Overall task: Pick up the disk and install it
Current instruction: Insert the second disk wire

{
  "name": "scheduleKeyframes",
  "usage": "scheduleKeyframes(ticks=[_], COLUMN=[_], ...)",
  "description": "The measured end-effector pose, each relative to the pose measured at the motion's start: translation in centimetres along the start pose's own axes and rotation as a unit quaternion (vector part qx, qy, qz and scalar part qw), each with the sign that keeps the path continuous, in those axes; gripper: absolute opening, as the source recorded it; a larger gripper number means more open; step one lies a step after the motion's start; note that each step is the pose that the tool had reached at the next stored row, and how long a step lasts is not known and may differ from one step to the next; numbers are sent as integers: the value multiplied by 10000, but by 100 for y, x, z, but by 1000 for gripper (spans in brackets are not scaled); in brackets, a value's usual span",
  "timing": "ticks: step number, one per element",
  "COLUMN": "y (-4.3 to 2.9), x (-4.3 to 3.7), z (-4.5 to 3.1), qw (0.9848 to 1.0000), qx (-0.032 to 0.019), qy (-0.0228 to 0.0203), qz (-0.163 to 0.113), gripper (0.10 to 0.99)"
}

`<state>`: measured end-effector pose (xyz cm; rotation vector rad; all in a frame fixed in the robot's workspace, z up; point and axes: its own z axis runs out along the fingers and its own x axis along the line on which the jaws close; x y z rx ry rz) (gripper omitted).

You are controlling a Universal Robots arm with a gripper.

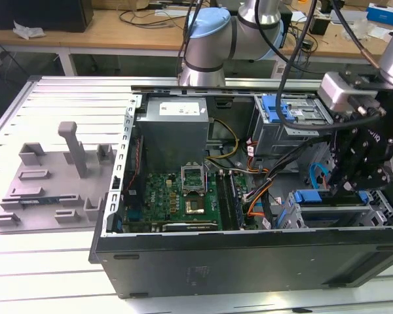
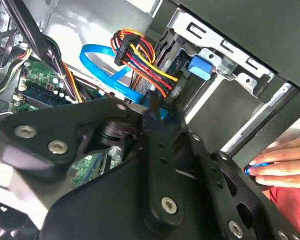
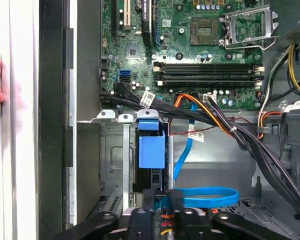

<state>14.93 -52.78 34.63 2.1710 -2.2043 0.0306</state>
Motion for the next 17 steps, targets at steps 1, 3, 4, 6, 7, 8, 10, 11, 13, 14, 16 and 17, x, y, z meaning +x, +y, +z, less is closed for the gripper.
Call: scheduleKeyframes(ticks=[1,3,4,6,7,8,10,11,13,14,16,17], y=[0,2,4,7,10,12,17,19,24,24,25,25], x=[1,-3,-6,-28,-41,-50,-82,-96,-128,-127,-127,-128], z=[-27,-121,-166,-342,-379,-413,-491,-520,-544,-544,-544,-544], qw=[10000,10000,10000,10000,10000,10000,10000,10000,10000,10000,10000,10000], qx=[1,3,4,10,15,20,35,42,48,48,49,48], qy=[0,-1,0,4,7,7,10,10,25,27,28,29], qz=[0,0,0,0,1,1,2,2,2,3,3,3], gripper=[298,298,298,298,298,298,286,216,106,106,106,106])
